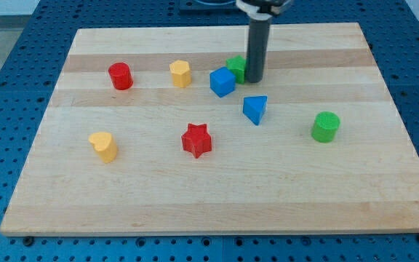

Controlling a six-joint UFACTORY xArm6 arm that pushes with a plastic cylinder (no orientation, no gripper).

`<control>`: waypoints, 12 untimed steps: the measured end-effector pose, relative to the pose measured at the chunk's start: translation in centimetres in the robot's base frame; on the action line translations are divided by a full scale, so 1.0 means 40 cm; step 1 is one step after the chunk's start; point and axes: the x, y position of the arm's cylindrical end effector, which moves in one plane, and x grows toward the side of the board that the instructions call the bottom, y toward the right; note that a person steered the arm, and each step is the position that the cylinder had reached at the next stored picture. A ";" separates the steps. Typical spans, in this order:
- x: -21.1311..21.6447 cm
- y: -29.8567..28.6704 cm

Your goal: Push the blue cube into the yellow hexagon

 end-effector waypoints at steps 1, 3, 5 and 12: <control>0.014 -0.071; 0.036 -0.047; 0.047 -0.115; 0.135 -0.200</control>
